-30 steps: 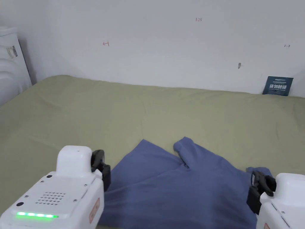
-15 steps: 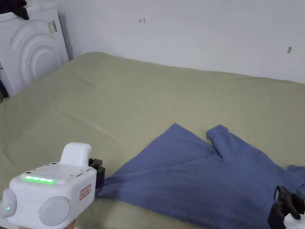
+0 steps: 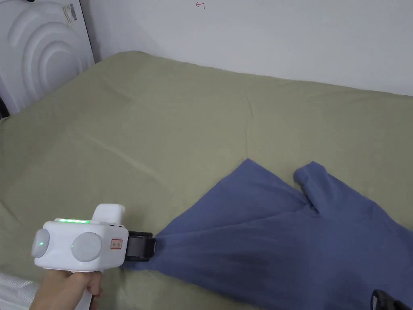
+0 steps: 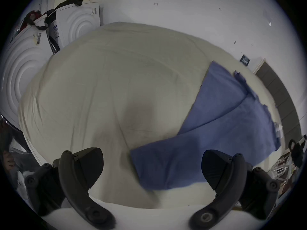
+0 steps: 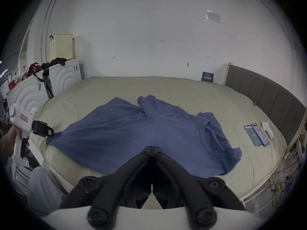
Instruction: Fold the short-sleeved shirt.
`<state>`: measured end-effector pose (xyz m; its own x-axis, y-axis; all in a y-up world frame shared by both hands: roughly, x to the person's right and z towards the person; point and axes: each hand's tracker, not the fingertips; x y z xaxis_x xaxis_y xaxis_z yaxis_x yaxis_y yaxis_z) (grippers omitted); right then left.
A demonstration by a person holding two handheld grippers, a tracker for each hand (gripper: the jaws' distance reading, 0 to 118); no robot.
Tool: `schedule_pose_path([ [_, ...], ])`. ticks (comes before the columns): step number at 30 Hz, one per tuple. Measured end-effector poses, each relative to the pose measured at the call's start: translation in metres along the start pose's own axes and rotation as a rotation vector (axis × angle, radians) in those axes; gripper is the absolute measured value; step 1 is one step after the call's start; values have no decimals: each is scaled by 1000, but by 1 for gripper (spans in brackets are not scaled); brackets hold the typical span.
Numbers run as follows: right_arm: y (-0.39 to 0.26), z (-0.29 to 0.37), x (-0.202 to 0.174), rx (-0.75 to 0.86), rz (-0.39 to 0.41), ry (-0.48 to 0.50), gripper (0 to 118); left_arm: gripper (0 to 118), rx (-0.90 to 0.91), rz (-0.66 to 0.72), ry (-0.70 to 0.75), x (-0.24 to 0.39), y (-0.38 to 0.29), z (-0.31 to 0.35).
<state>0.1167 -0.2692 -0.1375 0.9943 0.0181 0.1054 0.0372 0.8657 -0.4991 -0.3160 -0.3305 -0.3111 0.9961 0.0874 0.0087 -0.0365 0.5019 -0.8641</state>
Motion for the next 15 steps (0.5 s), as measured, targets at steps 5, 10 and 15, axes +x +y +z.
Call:
schedule_pose_path([
  [5,-6,-8,4,-39,5,12,2,94,-23,-94,63,15,-5,-9],
  [10,1,-31,19,-76,-24,11,2,0,14,-50,-58,14,-4,9],
  [15,30,-82,45,-102,-23,8,2,0,-1,-71,-37,9,-5,2],
])
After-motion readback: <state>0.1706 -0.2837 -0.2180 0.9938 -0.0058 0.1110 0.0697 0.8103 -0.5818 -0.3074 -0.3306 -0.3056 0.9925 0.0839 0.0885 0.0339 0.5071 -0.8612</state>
